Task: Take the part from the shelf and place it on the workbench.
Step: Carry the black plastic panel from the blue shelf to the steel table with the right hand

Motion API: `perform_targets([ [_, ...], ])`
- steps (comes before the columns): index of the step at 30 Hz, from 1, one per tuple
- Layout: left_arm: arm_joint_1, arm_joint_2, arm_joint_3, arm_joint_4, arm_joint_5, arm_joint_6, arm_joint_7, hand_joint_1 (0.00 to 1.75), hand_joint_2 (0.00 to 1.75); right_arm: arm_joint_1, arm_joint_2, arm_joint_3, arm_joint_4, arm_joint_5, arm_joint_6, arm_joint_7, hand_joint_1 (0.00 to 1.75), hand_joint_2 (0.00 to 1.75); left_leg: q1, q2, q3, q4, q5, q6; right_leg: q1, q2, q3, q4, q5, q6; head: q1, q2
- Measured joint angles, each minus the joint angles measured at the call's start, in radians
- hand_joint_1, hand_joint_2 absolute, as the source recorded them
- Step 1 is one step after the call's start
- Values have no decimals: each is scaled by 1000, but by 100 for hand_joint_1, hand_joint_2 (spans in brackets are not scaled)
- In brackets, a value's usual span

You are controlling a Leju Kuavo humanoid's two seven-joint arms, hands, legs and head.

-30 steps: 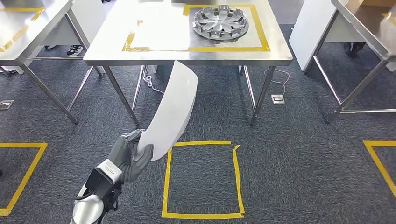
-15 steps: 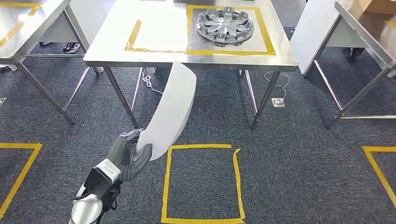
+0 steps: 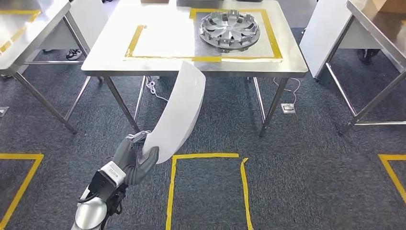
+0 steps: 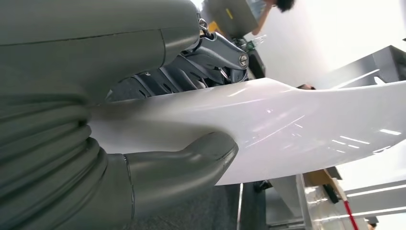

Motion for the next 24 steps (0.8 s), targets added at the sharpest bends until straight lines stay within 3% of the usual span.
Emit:
perform_targets([
  [1, -2, 0, 0, -1, 1, 0, 0, 175, 175, 0, 0, 0, 0, 1, 1, 1, 0, 0, 2, 0, -29, 55, -17, -3, -1, -1, 11, -2, -7, -5, -2, 0],
  [3, -2, 1, 0, -1, 2, -1, 1, 175, 175, -1, 0, 0, 0, 4, 4, 4, 0, 0, 4, 0, -118, 192, -54, -9, -1, -1, 31, -2, -24, -10, -4, 0],
  [4, 0, 2, 0, -1, 2, -1, 3, 175, 175, 0, 0, 0, 0, 4, 5, 5, 0, 0, 4, 0, -160, 239, -55, -10, -1, -1, 42, -2, -34, -10, -4, 0],
  [5, 0, 2, 0, -1, 2, -2, 4, 175, 175, 1, 0, 0, 0, 5, 6, 6, 0, 0, 5, 0, -184, 251, -34, -10, -1, 0, 55, -2, -45, -10, -4, 0],
  [6, 1, 2, 0, -2, 2, -2, 5, 175, 175, 2, 0, 0, 0, 6, 7, 6, 0, 0, 5, 0, -191, 225, 7, -9, -2, 1, 71, -2, -57, -8, -4, 0],
  [8, 1, 3, 0, -3, 1, -2, 7, 175, 175, 3, 1, 0, 0, 8, 9, 5, 0, 0, 4, 0, -162, 103, 107, -3, -1, 3, 101, -3, -82, -1, -4, 0],
  [9, 0, 4, 0, -3, 0, -2, 7, 175, 175, 2, 1, 0, 0, 10, 10, 4, 0, 0, 3, 0, -142, 45, 133, 1, 0, 4, 111, -3, -94, 6, -5, 0],
  [11, 1, 4, 0, -4, -3, -1, 8, 175, 175, -1, 1, 0, 0, 11, 12, 3, 0, 0, -1, -1, -121, -4, 134, 14, 2, 5, 119, -7, -106, 19, -5, 0],
  [14, 1, 3, 0, -5, -4, 0, 8, 175, 175, -3, 1, 0, 0, 12, 13, 2, 0, 0, 1, -4, -103, -20, 115, 37, 2, 4, 114, 21, -96, 36, -3, 0],
  [16, 1, 2, 1, -6, -4, 0, 6, 175, 175, -4, 1, 0, 0, 11, 13, 2, 0, 0, 4, -4, -80, -30, 103, 47, 1, 2, 56, 115, -97, 42, 0, 0],
  [18, 1, 2, 1, -5, -4, 0, 5, 175, 175, -3, 1, -1, 0, 10, 13, 1, 0, 0, 3, -3, -58, -36, 87, 52, 1, 1, -35, 231, -135, 46, 2, 0],
  [20, 2, 2, 1, -3, -4, 0, 5, 175, 175, 0, 1, -1, 0, 10, 13, 2, 0, 0, 2, -5, -32, -37, 66, 53, 1, 1, -101, 274, -168, 47, 3, 0],
  [21, 2, 2, 1, -2, -4, 0, 5, 175, 175, 1, 1, -2, 0, 10, 14, 2, 0, 0, 2, -6, -16, -37, 54, 52, 1, 1, -114, 253, -158, 46, 3, 0],
  [22, 2, 2, 1, -1, -4, 0, 4, 175, 175, 2, 1, -2, 0, 10, 15, 3, 0, 0, 1, -7, 1, -37, 42, 50, 1, 0, -113, 206, -123, 43, 3, 0],
  [24, 2, 2, 1, 1, -4, 0, 2, 175, 175, 5, 0, -3, 0, 9, 17, 4, 0, 0, 0, -9, 28, -36, 17, 45, 5, -1, -96, 85, -12, 33, 3, 0],
])
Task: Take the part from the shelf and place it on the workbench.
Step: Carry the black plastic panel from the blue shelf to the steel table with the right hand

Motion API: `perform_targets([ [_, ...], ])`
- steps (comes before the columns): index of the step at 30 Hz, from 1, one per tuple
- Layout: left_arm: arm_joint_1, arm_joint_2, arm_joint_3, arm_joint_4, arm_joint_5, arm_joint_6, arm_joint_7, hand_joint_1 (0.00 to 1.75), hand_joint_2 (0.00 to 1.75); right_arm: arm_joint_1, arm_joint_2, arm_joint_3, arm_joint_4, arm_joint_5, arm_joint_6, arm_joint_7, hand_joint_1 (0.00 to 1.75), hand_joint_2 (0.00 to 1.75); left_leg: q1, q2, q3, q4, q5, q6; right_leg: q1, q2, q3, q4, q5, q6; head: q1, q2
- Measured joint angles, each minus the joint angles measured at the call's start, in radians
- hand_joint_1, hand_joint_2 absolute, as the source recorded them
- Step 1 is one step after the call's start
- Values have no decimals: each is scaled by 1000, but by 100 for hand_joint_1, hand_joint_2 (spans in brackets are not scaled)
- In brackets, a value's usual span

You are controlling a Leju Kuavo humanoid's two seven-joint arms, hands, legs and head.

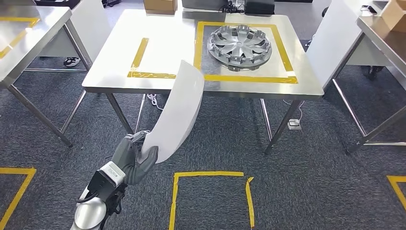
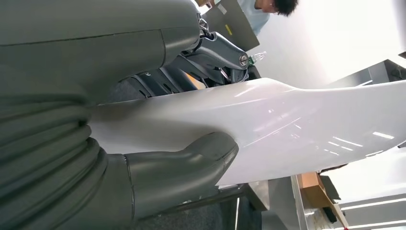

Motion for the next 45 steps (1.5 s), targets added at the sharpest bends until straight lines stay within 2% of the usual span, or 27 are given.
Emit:
perform_targets([
  [1, 1, 0, 0, 1, 0, 0, -1, 175, 175, 1, 0, -1, 0, 0, 0, 1, 0, 0, -1, -1, 9, 0, -13, -5, 4, -1, 8, -41, 38, -5, 0, 0],
  [2, 2, 0, 0, 3, 0, 0, -2, 175, 175, 2, 0, -1, 0, 0, 1, 1, 0, 0, -1, -3, 20, 1, -22, -11, 7, -1, 15, -64, 59, -10, 0, 0],
  [5, 4, -1, 0, 2, -1, 2, -5, 175, 175, 2, 0, -1, 0, -1, 2, 0, 0, 0, -1, -3, 50, 15, -29, -30, 7, 1, 52, -78, 46, -28, 0, 0],
  [6, 3, -1, 0, 2, 0, 2, -8, 175, 175, 1, 0, -1, 0, -1, 2, 0, 0, 0, 0, -2, 42, 40, -29, -35, 4, 1, 68, -81, 40, -34, -3, 0],
  [8, 2, 0, 0, 3, 0, 3, -11, 175, 175, -1, 0, -2, 0, -4, 2, 0, 0, 0, 3, 2, -19, 141, -47, -43, 1, 2, 94, -84, 25, -42, -9, 0],
  [10, 4, 3, 0, 8, 0, 3, -13, 175, 175, -3, 0, -2, 0, -7, 2, 0, 0, 0, 4, 4, -111, 245, -97, -50, 1, 3, 115, -84, 4, -44, -11, 0],
  [11, 6, 4, 0, 10, 0, 3, -13, 175, 175, -2, 0, -3, 0, -8, 2, 0, 0, 0, 5, 5, -145, 265, -122, -52, 1, 3, 128, -84, -8, -44, -11, 0],
  [12, 7, 5, 0, 12, 0, 3, -13, 175, 175, -1, 0, -3, 0, -9, 2, 0, 0, 0, 5, 6, -166, 255, -128, -52, 1, 4, 144, -84, -21, -44, -11, 0],
  [13, 7, 6, 0, 13, 0, 3, -14, 175, 175, 0, 0, -4, 0, -10, 2, 0, 0, 0, 5, 6, -175, 219, -109, -50, 0, 5, 161, -84, -35, -42, -11, 0],
  [16, 7, 9, 0, 18, 0, 3, -16, 175, 175, 0, 1, -7, 0, -13, 1, 0, 0, 0, 2, 9, -169, 66, 65, -39, 1, 8, 204, -80, -77, -30, -13, 0],
  [17, 7, 9, 0, 20, 0, 3, -17, 175, 175, -1, 0, -8, 0, -15, 1, 0, 0, 0, 1, 10, -165, 41, 105, -32, 2, 10, 211, -81, -88, -24, -13, 0],
  [18, 6, 9, -1, 23, 0, 3, -18, 175, 175, -3, 0, -10, 0, -17, 0, 0, 0, 0, 0, 10, -163, 33, 118, -25, 4, 11, 218, -81, -93, -16, -14, 0],
  [19, 4, 7, -1, 24, 0, 3, -19, 175, 175, -4, 0, -12, 0, -19, 0, 0, 0, 0, 0, 10, -155, 32, 114, -18, 5, 12, 220, -80, -93, -9, -14, 0],
  [21, -1, 1, -1, 24, 1, 3, -21, 175, 175, -6, 0, -16, 0, -24, 0, 0, 0, 0, 3, 8, -139, 21, 108, -5, 4, 10, 203, -39, -82, 2, -13, 0],
  [22, -4, -2, -1, 24, 1, 3, -20, 175, 175, -7, 0, -20, 0, -26, 0, 0, 0, 0, 4, 8, -128, 16, 102, 0, 2, 9, 174, 6, -81, 5, -12, 0],
  [23, -5, -5, -2, 24, 1, 2, -20, 175, 175, -7, 0, -22, 0, -28, 0, 0, 0, 0, 5, 8, -117, 12, 94, 5, 1, 7, 135, 62, -91, 9, -12, 0],
  [25, -7, -9, -3, 24, 1, 1, -18, 175, 175, -5, 0, -26, 0, -31, -1, 0, 0, 0, 4, 8, -97, 10, 75, 9, 0, 6, 49, 160, -138, 13, -10, 0],
  [27, -6, -10, -4, 25, 1, 1, -16, 175, 175, -2, 0, -27, 0, -34, -3, 0, 0, 0, 3, 7, -72, 10, 54, 9, 0, 5, -1, 175, -162, 14, -9, 0],
  [28, -6, -10, -4, 26, 1, 1, -15, 175, 175, -1, 0, -28, 0, -35, -4, 0, 0, 0, 3, 6, -57, 10, 42, 8, 0, 5, -7, 142, -142, 13, -9, 0],
  [30, -5, -11, -4, 26, 1, 1, -14, 175, 175, 2, 0, -31, 0, -35, -6, 0, 0, 0, 1, 5, -24, 11, 17, 4, 2, 3, 11, 26, -40, 6, -9, 0],
  [32, -3, -13, -5, 27, 0, 2, -12, 175, 175, 4, 0, -35, 0, -35, -6, 0, 0, 0, -1, 3, -4, 12, -7, -5, 8, 0, 31, -49, 21, -4, -8, 0],
  [36, 8, -18, -6, 21, -1, 6, -10, 175, 175, 7, 0, -41, 0, -36, -4, 0, 0, 0, -2, 3, 21, 40, -27, -32, 6, 1, 72, -69, 21, -31, -8, 0],
  [38, 10, -18, -6, 18, -2, 7, -11, 175, 175, 5, 0, -43, 0, -37, -4, 0, 0, 0, 0, 5, -16, 110, -50, -41, 3, 1, 97, -73, 9, -42, -12, 0],
  [40, 16, -18, -6, 17, -5, 7, -12, 175, 175, 3, 0, -45, 0, -38, -4, 0, 0, 0, 3, 6, -95, 220, -90, -46, 2, 2, 112, -73, -7, -48, -14, 0],
  [42, 23, -17, -6, 17, -8, 7, -10, 175, 175, 4, 0, -46, 0, -39, -4, 1, 0, 0, 5, 7, -160, 272, -104, -48, 2, 3, 132, -73, -27, -47, -13, 0],
  [44, 24, -18, -6, 14, -10, 7, -6, 175, 175, 7, 0, -46, 0, -37, -4, 2, 0, 0, 6, 7, -169, 211, -40, -48, -1, 4, 161, -73, -49, -42, -13, 0],
  [45, 23, -18, -6, 10, -11, 8, -3, 175, 175, 7, 0, -46, 0, -36, -4, 2, 0, 0, 7, 8, -160, 149, 17, -46, -2, 5, 175, -73, -61, -38, -13, 0],
])
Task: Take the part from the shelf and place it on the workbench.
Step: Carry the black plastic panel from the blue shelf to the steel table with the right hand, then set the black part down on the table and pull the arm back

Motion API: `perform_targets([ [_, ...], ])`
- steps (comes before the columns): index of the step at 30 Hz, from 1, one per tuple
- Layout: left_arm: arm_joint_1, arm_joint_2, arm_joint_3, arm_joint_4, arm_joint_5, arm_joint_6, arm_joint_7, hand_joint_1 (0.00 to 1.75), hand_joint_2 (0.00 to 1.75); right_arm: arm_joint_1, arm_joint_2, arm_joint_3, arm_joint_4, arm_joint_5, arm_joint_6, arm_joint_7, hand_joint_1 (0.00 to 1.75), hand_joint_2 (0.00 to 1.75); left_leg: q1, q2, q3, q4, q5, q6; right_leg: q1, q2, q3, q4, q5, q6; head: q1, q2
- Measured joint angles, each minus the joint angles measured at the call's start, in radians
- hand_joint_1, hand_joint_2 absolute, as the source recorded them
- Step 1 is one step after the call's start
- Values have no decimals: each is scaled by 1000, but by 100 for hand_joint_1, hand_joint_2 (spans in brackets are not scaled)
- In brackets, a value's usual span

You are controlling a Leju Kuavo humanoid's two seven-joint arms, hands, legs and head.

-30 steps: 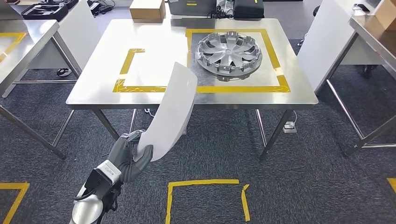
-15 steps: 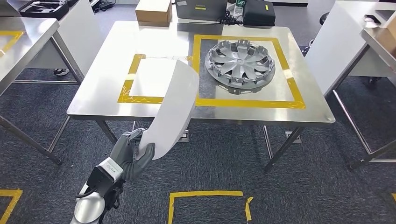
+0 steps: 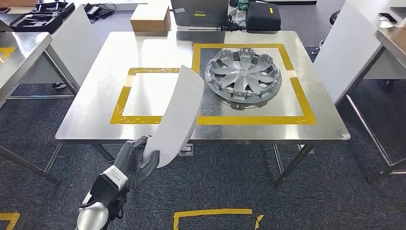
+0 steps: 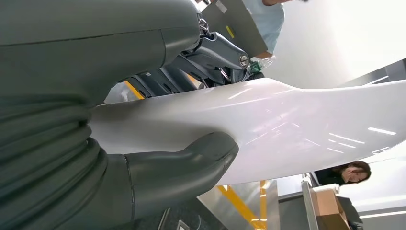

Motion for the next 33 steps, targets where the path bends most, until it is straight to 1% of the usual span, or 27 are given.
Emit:
perform_targets([
  [1, 0, 0, 0, -3, -1, 0, 2, 175, 175, -1, 0, 0, 0, 1, 0, 0, 0, 0, -1, 0, 7, -51, 39, 2, -1, 1, 13, 0, -11, 5, 0, 0],
  [2, -1, 0, 0, -5, -2, 0, 5, 175, 175, -2, 0, 0, 0, 2, 0, 0, 0, 0, -3, 1, 12, -86, 64, 6, -1, 2, 19, 0, -19, 11, -2, 0],
  [3, 0, 0, 0, -8, -2, 0, 7, 175, 175, -4, 0, -1, 0, 2, 0, 0, 0, 0, -5, 2, 13, -107, 79, 11, -1, 3, 25, -1, -26, 19, -2, 0],
  [5, 1, -1, 0, -13, -4, 0, 8, 175, 175, -6, 0, -1, 0, 4, 0, 1, 0, 0, -5, 1, 18, -110, 75, 25, 1, 4, 27, 4, -27, 31, -4, 0],
  [7, 2, -3, 0, -20, -3, 0, 6, 175, 175, -8, 0, -1, 0, 4, 0, 1, 0, 0, -2, 0, 30, -116, 70, 37, 0, 2, 10, 42, -27, 41, 1, 0],
  [8, 2, -4, 0, -22, -2, -1, 5, 175, 175, -9, 0, -2, 0, 4, 0, 1, 0, 0, 0, 0, 38, -119, 66, 42, -1, 0, -17, 84, -35, 45, 3, 0],
  [9, 2, -5, 0, -23, 0, -3, 4, 175, 175, -10, 0, -2, 0, 4, 0, 1, 0, 0, 0, 0, 44, -122, 62, 45, -2, -2, -53, 140, -50, 49, 6, 0],
  [11, 4, -6, 0, -23, 1, -6, 2, 175, 175, -10, 0, -3, 0, 4, 0, 1, 0, 0, -1, 0, 56, -124, 51, 49, -3, -3, -138, 247, -91, 53, 10, 0],
  [12, 6, -6, 0, -23, 1, -7, 2, 175, 175, -9, 0, -3, 0, 3, -1, 1, 0, 0, -1, 0, 63, -124, 44, 49, -3, -3, -168, 270, -96, 54, 11, 0],
  [13, 6, -6, 0, -23, 1, -7, 2, 175, 175, -8, 0, -4, 0, 2, -1, 1, 0, 0, -1, -1, 71, -124, 37, 49, -3, -3, -183, 264, -81, 52, 12, 0],
  [14, 6, -6, 0, -23, 1, -7, 1, 175, 175, -7, 0, -4, 0, 2, -1, 1, 0, 0, -1, -2, 82, -124, 29, 47, -2, -3, -180, 224, -44, 50, 12, 0],
  [15, 6, -6, 0, -23, 1, -7, 0, 175, 175, -7, 0, -4, 0, 1, -2, 1, 0, 0, -1, -2, 92, -124, 22, 45, -1, -4, -164, 161, 7, 46, 13, 0],
  [16, 6, -7, 0, -23, 1, -7, 0, 175, 175, -7, 0, -4, 0, 1, -2, 1, 0, 0, -2, -2, 103, -123, 15, 42, 1, -5, -146, 99, 44, 42, 13, 0],
  [17, 6, -7, 0, -22, 0, -7, 0, 175, 175, -8, 0, -4, 0, 1, -3, 1, 0, 0, -3, -2, 110, -124, 8, 38, 5, -7, -131, 53, 56, 37, 13, 0],
  [18, 6, -7, 0, -22, -3, -6, 0, 175, 175, -8, 0, -4, 0, 1, -3, 1, 0, 0, -3, -2, 114, -125, 4, 32, 8, -8, -122, 26, 59, 32, 13, 0],
  [20, 5, -8, 0, -22, -17, -1, 0, 175, 175, -7, 0, -5, 0, 2, -3, 2, 0, 0, -5, -2, 121, -120, 4, 18, 8, -8, -113, 13, 57, 21, 13, 0],
  [21, 4, -8, 0, -22, -29, 5, 0, 175, 175, -6, 0, -5, 0, 3, -2, 2, 0, 0, -5, -1, 124, -115, 2, 12, 6, -7, -103, 7, 71, 14, 13, 0],
  [22, 1, -8, 0, -22, -43, 11, 1, 175, 175, -5, 1, -5, 0, 5, -1, 1, 0, 0, -5, 0, 125, -102, -4, 7, 3, -7, -94, 2, 77, 9, 12, 0],
  [23, -4, -8, 0, -22, -62, 22, 1, 175, 175, -5, 1, -5, 0, 7, 0, 1, 0, 0, -5, 0, 115, -79, -19, 2, 2, -7, -86, 0, 77, 5, 11, 0],
  [24, -10, -8, 0, -20, -89, 36, 1, 175, 175, -7, 1, -5, 0, 9, 2, 1, 0, 0, -3, 0, 92, -36, -44, -2, 1, -8, -81, -2, 76, 1, 9, 0],
  [26, -25, -6, 0, -8, -153, 72, 5, 175, 175, -9, 1, -5, 0, 14, 7, 1, 0, 0, -3, 0, 24, 75, -94, -8, 1, -7, -79, -1, 72, -3, 8, 0],
  [27, -36, -4, 0, 5, -188, 93, 7, 175, 175, -9, 1, -5, 0, 17, 9, 1, 0, 0, -2, 1, -5, 114, -104, -10, 1, -7, -78, -1, 69, -4, 8, 0],
  [28, -50, -2, -1, 22, -218, 113, 8, 175, 175, -9, 1, -5, 0, 21, 11, 1, 0, 0, -2, 1, -20, 121, -94, -10, 1, -7, -76, 0, 67, -4, 8, 0],
  [29, -68, 2, -1, 45, -245, 135, 7, 175, 175, -9, 1, -5, 0, 25, 14, 0, 0, 0, -2, 1, -18, 95, -65, -11, 1, -7, -72, 0, 64, -4, 8, 0],
  [31, -112, 12, -2, 100, -305, 199, 4, 175, 175, -10, 2, -5, 0, 30, 18, -1, 0, 0, -3, 1, 21, -25, 15, -5, 1, -6, -64, 2, 57, 1, 8, 0],
  [32, -139, 18, -2, 134, -343, 244, 3, 175, 175, -12, 2, -5, 0, 31, 20, -2, 0, 0, -5, 1, 38, -78, 33, 0, 2, -5, -62, 3, 55, 4, 8, 0],
  [33, -167, 23, -2, 173, -393, 301, 9, 175, 175, -13, 2, -5, 0, 31, 21, -3, 0, 0, -6, 1, 49, -111, 43, 7, 3, -4, -63, 4, 53, 9, 8, 0],
])
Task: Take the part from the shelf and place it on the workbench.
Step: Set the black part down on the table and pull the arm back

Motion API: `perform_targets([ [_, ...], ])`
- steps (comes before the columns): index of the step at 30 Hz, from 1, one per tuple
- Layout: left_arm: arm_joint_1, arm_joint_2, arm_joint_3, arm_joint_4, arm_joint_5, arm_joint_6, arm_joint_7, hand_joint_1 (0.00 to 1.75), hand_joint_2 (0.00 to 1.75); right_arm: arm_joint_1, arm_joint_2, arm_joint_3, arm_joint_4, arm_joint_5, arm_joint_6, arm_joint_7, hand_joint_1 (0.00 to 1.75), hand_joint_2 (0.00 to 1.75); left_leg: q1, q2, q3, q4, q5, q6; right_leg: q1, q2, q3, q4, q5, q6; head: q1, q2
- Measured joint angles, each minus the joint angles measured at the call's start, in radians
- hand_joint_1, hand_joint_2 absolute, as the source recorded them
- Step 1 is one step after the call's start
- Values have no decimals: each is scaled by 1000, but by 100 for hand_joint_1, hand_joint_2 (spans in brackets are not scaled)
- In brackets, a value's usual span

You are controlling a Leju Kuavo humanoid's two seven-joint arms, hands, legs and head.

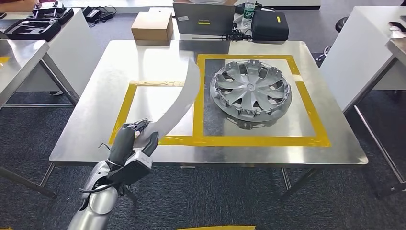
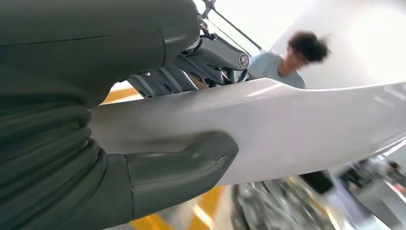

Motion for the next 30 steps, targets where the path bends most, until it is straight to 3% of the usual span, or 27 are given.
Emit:
perform_targets([
  [2, -55, 11, 0, 93, -122, 135, 30, 175, 175, -1, 0, 0, 0, 0, 2, -1, 0, 0, -1, 0, 4, -15, 4, 11, 3, 0, -4, 1, -2, 7, 0, 0],
  [6, -182, 29, 1, 311, -406, 400, 143, 175, 175, -3, 0, 0, 0, 8, 3, -1, 0, 0, 1, -4, 4, -21, 24, 16, 7, -1, -2, -8, 5, -20, 2, 0],
  [10, -313, 54, 9, 556, -662, 564, 279, 175, 175, -5, 0, 0, 0, 13, 5, 1, 0, 0, 0, -4, 6, -21, 22, 22, 7, -1, 4, -17, 8, -15, 2, 0],
  [14, -412, 84, 24, 751, -809, 600, 368, 175, 175, -5, 1, 0, 0, 14, 5, 1, 0, 0, -1, -3, 5, -21, 22, 24, 7, -1, 5, -20, 10, -1, 2, 0],
  [18, -474, 117, 39, 881, -856, 608, 404, 175, 175, -4, 5, 0, 0, 24, 5, 0, 0, 0, -1, -1, 5, -21, 22, 24, 6, -1, 4, -21, 10, 13, 2, 0],
  [24, -514, 136, 44, 981, -859, 616, 402, 175, 175, -5, 9, 0, 0, 30, 5, -5, 0, 0, 2, -2, 6, -23, 23, 23, 6, -1, 3, -21, 9, 15, 2, 0],
  [30, -560, 92, 34, 1028, -860, 604, 385, 175, 175, -6, 13, 0, 0, 24, 1, -18, 0, 0, 3, -2, 6, -23, 23, 22, 7, -1, 3, -20, 9, 15, 2, 0],
])
